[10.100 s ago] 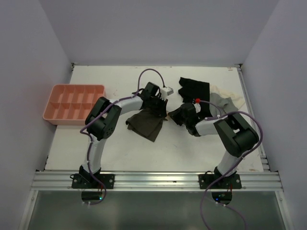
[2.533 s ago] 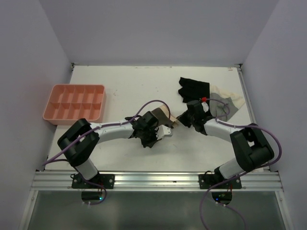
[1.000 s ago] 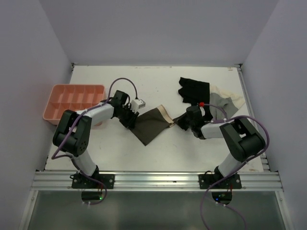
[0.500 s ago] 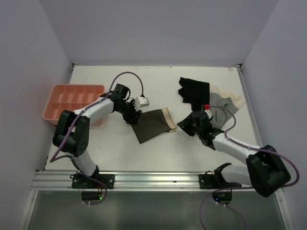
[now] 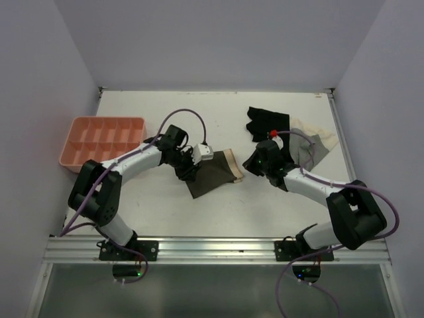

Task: Roll the underwear
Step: Fold the underwear

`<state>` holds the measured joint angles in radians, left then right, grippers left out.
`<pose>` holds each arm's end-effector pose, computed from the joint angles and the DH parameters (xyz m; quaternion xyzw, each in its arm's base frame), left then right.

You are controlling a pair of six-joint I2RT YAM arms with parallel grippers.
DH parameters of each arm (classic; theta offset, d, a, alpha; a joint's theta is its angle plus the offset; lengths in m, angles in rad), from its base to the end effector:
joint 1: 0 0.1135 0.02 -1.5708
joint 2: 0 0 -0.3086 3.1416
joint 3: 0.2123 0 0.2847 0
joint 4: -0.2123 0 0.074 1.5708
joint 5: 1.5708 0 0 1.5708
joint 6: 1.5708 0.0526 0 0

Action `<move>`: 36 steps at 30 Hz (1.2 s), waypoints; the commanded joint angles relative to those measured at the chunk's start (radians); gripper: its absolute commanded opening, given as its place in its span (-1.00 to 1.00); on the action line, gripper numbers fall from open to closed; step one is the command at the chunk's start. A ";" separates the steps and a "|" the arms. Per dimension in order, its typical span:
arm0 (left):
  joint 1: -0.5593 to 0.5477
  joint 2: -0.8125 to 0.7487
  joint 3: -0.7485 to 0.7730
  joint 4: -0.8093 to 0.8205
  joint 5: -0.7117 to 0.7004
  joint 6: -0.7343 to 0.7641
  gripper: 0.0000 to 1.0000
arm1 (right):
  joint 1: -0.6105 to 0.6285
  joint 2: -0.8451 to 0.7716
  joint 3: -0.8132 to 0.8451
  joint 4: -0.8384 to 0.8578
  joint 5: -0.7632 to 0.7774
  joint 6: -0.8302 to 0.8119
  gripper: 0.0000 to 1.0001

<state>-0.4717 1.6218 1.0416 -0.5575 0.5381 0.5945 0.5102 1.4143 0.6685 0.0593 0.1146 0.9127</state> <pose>0.3008 -0.1837 0.2111 0.5277 0.7818 -0.2464 0.2227 0.2776 0.1484 0.1935 0.2044 0.8792 0.2397 0.3574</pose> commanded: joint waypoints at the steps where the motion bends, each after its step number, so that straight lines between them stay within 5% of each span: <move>1: -0.038 0.042 -0.035 0.056 -0.027 -0.067 -0.31 | -0.004 -0.025 0.023 0.036 0.049 -0.049 -0.87; 7: -0.044 0.170 0.009 -0.046 -0.108 0.046 -0.43 | -0.030 -0.080 0.040 -0.026 0.053 -0.119 -0.86; 13: 0.005 0.260 0.084 -0.136 -0.311 0.480 -0.60 | -0.070 -0.126 0.068 -0.082 0.027 -0.212 -0.81; 19: 0.094 0.201 0.130 -0.105 -0.305 0.844 -0.30 | -0.110 -0.146 0.069 -0.108 0.004 -0.233 -0.78; 22: 0.093 0.217 0.300 -0.122 -0.280 0.679 -0.17 | -0.124 -0.155 0.068 -0.124 -0.010 -0.229 -0.76; 26: 0.094 0.273 0.563 -0.248 -0.172 0.221 -0.01 | -0.133 -0.182 0.059 -0.133 0.003 -0.218 -0.69; 30: 0.082 0.216 0.485 -0.219 -0.047 -0.071 0.08 | -0.144 -0.192 0.068 -0.142 0.011 -0.212 -0.65; 36: -0.053 0.099 0.218 0.024 -0.415 -0.442 0.04 | -0.145 -0.163 0.082 -0.124 -0.018 -0.193 -0.65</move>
<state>-0.4480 1.7710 1.3529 -0.6285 0.2783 0.4282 0.3714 1.2499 0.7086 -0.0734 0.1112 0.7078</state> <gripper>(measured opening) 0.523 0.183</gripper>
